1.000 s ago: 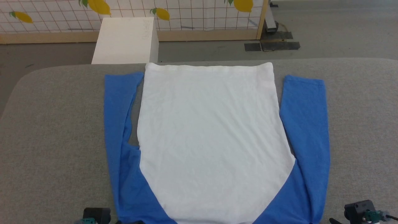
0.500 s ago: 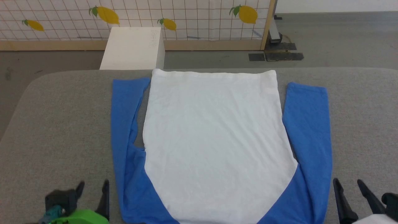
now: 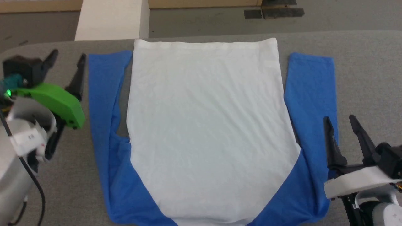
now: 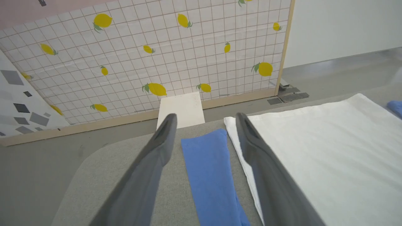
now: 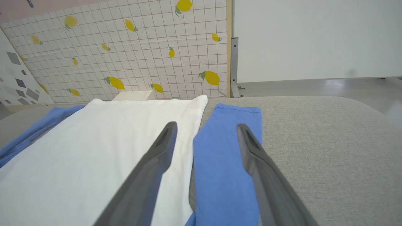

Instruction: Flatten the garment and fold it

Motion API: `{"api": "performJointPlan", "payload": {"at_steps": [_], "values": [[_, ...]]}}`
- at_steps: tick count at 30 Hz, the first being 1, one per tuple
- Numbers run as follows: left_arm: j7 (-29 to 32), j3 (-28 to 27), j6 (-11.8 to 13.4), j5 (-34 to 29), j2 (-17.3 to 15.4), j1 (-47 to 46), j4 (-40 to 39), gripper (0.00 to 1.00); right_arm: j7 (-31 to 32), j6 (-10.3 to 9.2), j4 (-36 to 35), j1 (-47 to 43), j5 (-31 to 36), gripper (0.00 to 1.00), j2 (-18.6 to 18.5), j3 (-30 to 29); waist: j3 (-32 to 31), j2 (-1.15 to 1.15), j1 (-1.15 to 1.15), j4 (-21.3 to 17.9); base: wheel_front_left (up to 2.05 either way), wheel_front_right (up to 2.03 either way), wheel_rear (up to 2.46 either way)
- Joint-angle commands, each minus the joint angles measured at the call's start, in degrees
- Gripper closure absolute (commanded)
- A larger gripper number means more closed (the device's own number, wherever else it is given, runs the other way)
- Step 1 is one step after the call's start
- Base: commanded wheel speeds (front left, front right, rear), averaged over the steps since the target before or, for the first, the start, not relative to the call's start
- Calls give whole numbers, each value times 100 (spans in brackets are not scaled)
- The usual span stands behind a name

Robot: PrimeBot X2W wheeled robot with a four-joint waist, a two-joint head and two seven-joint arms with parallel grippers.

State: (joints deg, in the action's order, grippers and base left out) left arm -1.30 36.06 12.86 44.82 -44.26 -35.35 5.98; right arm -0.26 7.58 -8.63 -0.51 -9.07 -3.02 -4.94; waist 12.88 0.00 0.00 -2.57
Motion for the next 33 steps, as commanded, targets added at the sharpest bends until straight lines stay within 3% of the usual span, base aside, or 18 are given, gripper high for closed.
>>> {"api": "performJointPlan", "payload": {"at_steps": [1, 7, 13, 25, 33], "values": [[176, -25, -125, -6, -67, -316, 178, 0, -73, -9, 39, 194, -1, 0, 11, 57, 768, 0, 0, -355, 0, 0, 0], [1042, -150, -393, 236, -195, -1239, 854, 0, -272, -9, 144, 598, -79, 0, 12, 207, 1461, 0, 0, -655, 0, 0, 0], [1844, -297, -299, 539, -414, -1608, 1222, 0, -433, -9, 231, 820, -187, 0, 13, 397, 1903, 0, 0, -927, 0, 0, 0], [2560, -847, 317, 1226, -805, -1522, 1116, 0, -628, -9, 303, 971, -257, 0, 13, 480, 2414, 0, 0, -1230, 0, 0, 0], [3364, -739, 1074, 1178, -1329, -1184, 906, 0, -679, -9, 390, 1020, -303, 0, 13, 540, 2434, 0, 0, -1301, 0, 0, 0]]}}
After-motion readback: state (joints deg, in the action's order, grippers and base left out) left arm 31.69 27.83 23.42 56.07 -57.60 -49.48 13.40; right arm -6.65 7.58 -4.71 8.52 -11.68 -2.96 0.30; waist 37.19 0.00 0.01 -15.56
